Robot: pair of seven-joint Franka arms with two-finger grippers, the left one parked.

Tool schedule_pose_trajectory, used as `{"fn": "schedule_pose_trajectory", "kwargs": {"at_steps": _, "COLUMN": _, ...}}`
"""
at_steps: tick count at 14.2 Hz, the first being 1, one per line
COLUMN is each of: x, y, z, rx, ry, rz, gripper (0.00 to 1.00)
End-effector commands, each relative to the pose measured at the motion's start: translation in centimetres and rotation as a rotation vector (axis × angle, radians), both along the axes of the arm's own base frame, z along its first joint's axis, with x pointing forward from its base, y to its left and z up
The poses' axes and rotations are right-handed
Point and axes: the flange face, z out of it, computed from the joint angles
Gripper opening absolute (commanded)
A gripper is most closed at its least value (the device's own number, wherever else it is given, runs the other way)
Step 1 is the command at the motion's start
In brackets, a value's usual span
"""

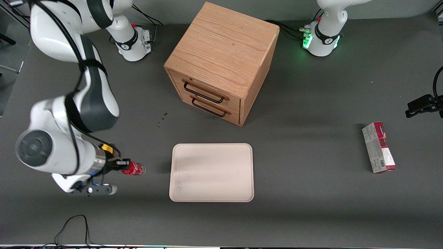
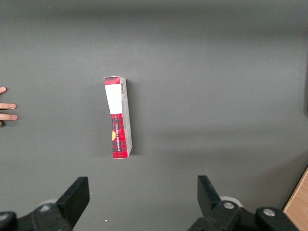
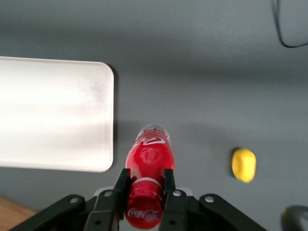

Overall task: Place coke bottle on tray
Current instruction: 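Lift the bottle up off the table with the right gripper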

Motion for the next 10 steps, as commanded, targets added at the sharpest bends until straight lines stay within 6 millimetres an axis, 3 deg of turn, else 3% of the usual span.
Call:
{"fn": "schedule_pose_trajectory", "kwargs": {"at_steps": 1, "x": -2.9, "y": -0.5, "z": 6.2, "rx": -0.007, "ry": -0.015, "rz": 0.001, "gripper": 0.00}}
{"fn": "schedule_pose_trajectory", "kwargs": {"at_steps": 3, "x": -3.7, "y": -0.4, "z": 8.5, "rx": 0.000, "ry": -0.039, "rz": 0.004, "gripper": 0.00}}
{"fn": "schedule_pose_trajectory", "kwargs": {"at_steps": 5, "x": -4.0, "y": 0.3, "z": 9.6, "rx": 0.007, "ry": -0.054, "rz": 0.014, "gripper": 0.00}}
{"fn": "schedule_pose_trajectory", "kwargs": {"at_steps": 10, "x": -6.0, "y": 8.6, "z": 10.4, "rx": 0.018, "ry": -0.098, "rz": 0.035, "gripper": 0.00}}
